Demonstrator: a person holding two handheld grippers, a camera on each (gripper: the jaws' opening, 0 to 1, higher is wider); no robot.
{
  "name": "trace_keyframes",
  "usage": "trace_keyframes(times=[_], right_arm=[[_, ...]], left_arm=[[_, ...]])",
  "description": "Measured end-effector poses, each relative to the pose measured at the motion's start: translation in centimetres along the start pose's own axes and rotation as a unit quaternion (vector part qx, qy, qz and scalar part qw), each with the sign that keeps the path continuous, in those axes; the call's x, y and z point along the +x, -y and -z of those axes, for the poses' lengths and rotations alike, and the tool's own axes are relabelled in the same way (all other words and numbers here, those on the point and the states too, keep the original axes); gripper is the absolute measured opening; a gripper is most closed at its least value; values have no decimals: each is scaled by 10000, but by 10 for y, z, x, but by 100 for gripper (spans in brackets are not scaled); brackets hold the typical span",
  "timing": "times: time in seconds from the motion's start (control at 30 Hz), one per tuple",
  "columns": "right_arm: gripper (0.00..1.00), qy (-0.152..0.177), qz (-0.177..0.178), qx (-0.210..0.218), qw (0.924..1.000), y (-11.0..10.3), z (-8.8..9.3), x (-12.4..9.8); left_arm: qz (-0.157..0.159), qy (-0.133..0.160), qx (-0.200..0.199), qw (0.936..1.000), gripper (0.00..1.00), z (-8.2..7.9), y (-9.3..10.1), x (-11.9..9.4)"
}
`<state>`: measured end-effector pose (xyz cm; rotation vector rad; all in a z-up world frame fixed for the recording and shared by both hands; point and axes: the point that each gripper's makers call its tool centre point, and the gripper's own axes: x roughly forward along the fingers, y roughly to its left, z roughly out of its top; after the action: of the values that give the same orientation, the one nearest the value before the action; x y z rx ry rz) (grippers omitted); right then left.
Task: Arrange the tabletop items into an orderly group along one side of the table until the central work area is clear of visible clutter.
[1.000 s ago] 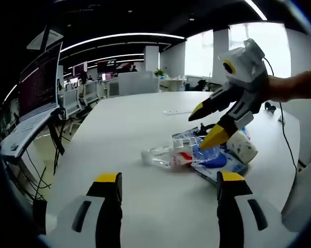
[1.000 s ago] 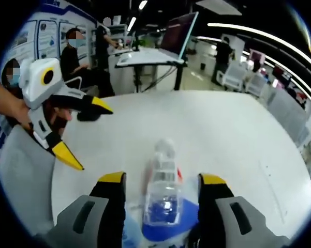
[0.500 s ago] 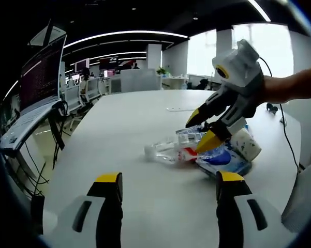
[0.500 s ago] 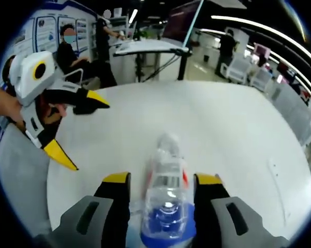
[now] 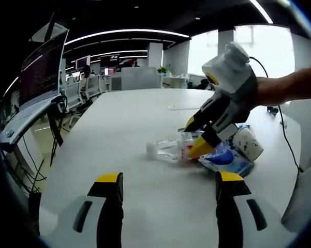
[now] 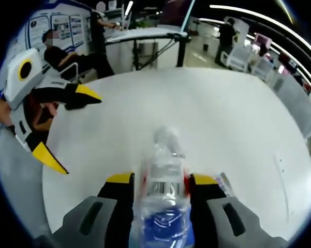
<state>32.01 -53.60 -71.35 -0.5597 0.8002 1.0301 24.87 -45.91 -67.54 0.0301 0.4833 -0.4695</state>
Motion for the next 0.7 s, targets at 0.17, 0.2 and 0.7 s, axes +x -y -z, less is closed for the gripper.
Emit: trace_keyframes(times=[0.17, 0.2, 0.7], right_arm=[[36, -145, -23, 25, 9999, 4, 3, 6], [35, -180, -28, 20, 9998, 5, 3, 7], [37, -835, -81, 216, 9962, 6, 13, 19]], left_arm=[[4, -24, -25, 10000, 71, 2, -2, 2], [1, -19, -36, 10000, 71, 2, -3, 2], [73, -77, -118, 9999, 71, 3, -5, 10]])
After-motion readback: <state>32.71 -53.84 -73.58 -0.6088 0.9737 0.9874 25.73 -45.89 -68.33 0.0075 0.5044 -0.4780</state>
